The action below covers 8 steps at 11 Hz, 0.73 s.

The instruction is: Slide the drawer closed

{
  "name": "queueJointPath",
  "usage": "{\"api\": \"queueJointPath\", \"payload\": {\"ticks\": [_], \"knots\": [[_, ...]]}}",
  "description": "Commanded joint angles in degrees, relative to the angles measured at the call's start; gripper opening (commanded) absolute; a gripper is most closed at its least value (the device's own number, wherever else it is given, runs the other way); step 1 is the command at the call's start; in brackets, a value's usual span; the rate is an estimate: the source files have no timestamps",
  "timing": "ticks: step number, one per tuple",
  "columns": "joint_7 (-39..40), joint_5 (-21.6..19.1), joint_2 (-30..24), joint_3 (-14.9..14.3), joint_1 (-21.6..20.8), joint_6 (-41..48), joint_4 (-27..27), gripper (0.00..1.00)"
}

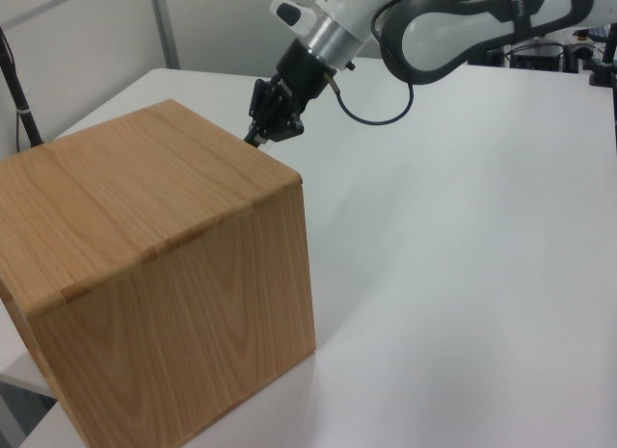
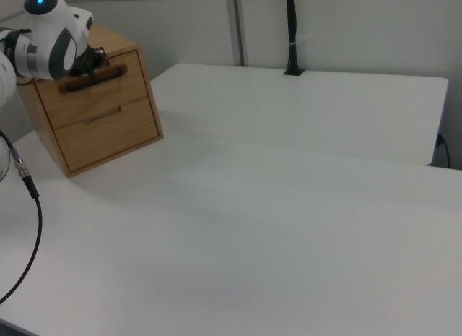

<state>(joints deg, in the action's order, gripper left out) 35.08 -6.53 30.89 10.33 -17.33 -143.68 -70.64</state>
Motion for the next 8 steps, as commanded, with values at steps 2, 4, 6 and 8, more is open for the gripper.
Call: {"api": "queueJointPath", "payload": {"ticks": [2,4,6,8], "knots": [[-1.07,0.30,-2.92,-0.14,3.15,1.80,-0.97,0.00],[-0.89,-0.49,-9.94,0.13,7.82,14.75,-2.65,0.00],[-0.89,-0.67,-16.19,0.30,13.18,28.92,-3.01,0.00],[-1.85,-1.11,-22.16,-0.13,18.54,35.81,-7.11,0.00]]}}
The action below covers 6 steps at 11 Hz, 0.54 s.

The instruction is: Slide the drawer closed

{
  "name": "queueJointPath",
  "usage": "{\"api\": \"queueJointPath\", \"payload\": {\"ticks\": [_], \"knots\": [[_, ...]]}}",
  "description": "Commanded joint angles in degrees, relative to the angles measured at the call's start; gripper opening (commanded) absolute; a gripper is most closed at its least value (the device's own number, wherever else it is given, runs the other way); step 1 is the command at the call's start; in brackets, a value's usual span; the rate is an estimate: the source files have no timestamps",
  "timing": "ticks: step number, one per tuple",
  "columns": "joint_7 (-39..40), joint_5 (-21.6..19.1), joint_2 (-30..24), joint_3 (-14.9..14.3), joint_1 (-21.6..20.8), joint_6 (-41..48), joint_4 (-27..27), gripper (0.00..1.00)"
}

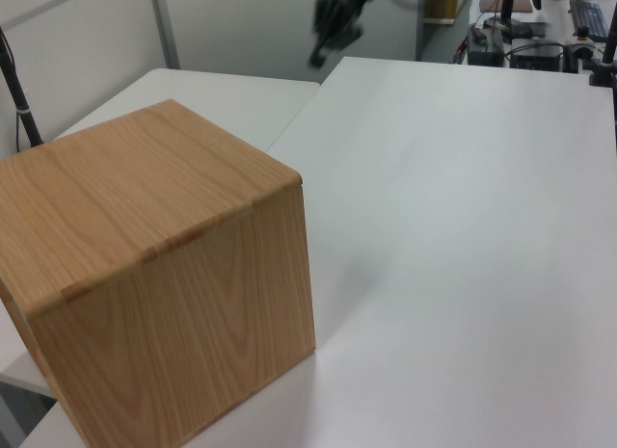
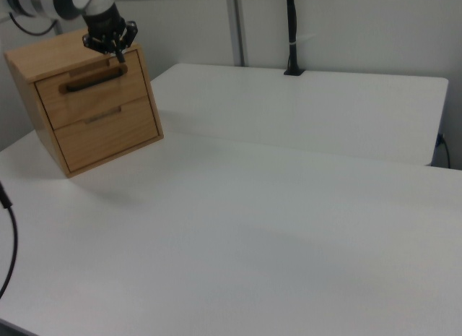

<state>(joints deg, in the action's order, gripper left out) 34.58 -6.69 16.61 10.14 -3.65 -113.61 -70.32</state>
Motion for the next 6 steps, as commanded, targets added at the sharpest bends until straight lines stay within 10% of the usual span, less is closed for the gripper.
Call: {"api": "queueJointPath", "payload": {"ticks": [1,6], "knots": [[-4.31,-0.87,-11.13,-0.21,6.79,7.16,-11.38,0.00],[-24.37,-0.25,-20.73,-15.91,-0.54,21.65,-17.48,0.00]]}}
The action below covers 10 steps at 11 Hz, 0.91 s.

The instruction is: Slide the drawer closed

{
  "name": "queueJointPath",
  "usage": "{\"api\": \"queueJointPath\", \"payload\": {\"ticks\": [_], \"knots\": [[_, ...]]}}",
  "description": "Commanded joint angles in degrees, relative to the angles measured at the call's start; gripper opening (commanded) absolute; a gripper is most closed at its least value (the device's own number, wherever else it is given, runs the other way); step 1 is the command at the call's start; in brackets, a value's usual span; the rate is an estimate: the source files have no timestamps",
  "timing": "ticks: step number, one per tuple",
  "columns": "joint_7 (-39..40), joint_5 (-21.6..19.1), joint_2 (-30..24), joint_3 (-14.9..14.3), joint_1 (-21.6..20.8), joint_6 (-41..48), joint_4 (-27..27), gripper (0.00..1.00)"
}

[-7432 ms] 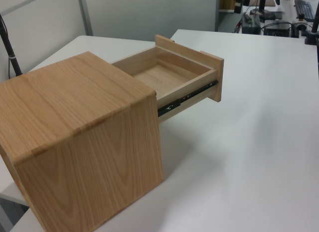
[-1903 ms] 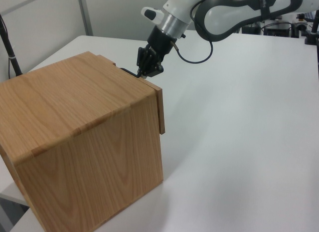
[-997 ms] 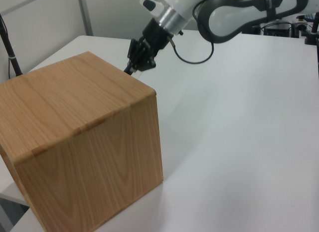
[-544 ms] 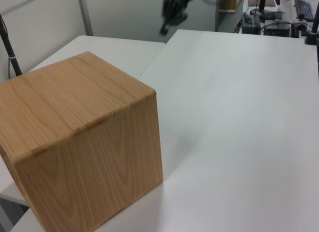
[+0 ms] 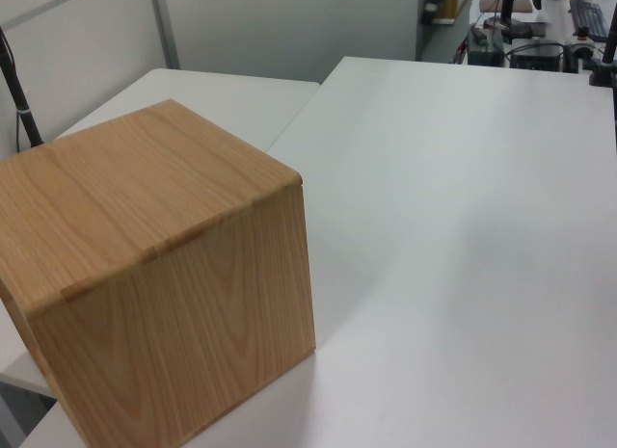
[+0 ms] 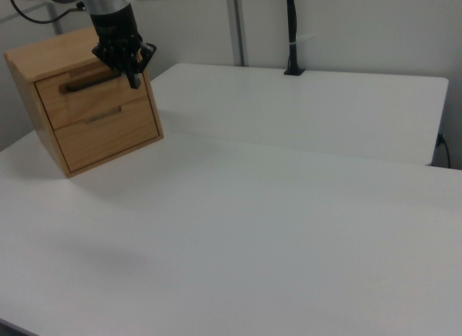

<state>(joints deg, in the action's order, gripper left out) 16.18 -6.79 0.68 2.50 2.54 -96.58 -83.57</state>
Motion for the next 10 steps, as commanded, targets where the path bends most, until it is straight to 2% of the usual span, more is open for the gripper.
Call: {"api": "queueJointPath", "payload": {"ticks": [1,3,4,5,8,10], "knots": [[-6.33,-0.07,-5.15,-9.34,-7.37,6.30,-4.32,0.00],[-6.16,0.80,-4.28,-9.18,-6.94,5.36,-5.71,0.01],[-5.55,2.20,-4.02,-9.00,-6.94,5.00,-5.90,0.81],[-4.24,3.17,-4.28,-9.00,-6.94,5.00,-6.60,1.00],[-4.14,3.27,-4.37,-9.00,-4.05,5.35,-6.78,1.00],[-4.23,3.36,-4.28,-9.00,-3.86,4.73,-6.87,1.00]]}}
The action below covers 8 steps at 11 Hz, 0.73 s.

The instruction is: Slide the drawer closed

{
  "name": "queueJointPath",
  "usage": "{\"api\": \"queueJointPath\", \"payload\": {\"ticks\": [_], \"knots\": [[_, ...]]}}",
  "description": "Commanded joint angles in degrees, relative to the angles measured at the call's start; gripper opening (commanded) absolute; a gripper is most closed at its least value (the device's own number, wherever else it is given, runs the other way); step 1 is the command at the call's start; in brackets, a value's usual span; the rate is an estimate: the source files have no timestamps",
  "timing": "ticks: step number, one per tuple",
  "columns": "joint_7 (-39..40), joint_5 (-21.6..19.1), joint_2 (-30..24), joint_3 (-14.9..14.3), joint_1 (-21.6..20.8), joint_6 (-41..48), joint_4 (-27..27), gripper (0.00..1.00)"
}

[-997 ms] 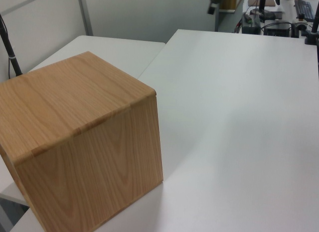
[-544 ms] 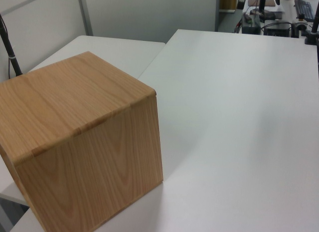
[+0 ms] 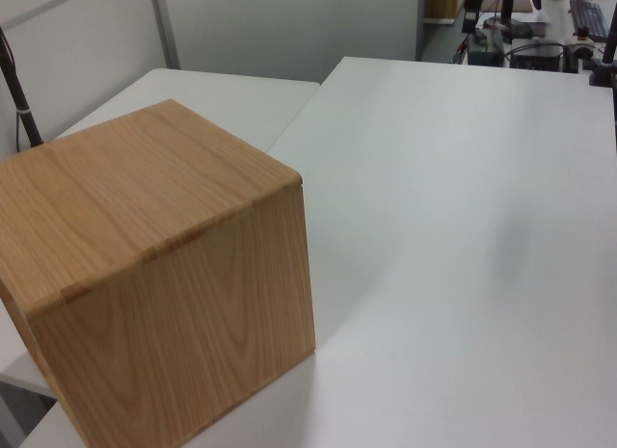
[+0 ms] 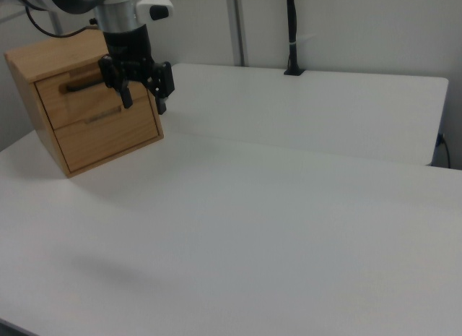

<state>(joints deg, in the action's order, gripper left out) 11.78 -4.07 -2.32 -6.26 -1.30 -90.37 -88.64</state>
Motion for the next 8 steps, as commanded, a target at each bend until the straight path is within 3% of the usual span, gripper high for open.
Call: {"api": "queueJointPath", "payload": {"ticks": [1,4,8], "knots": [[-0.35,1.34,-1.20,-0.34,-0.28,-1.48,-1.88,1.00],[-3.96,4.33,-1.11,-0.25,-0.46,-1.57,-1.80,1.00],[-7.29,4.42,-1.02,-0.25,-0.46,-1.83,-1.71,1.00]]}}
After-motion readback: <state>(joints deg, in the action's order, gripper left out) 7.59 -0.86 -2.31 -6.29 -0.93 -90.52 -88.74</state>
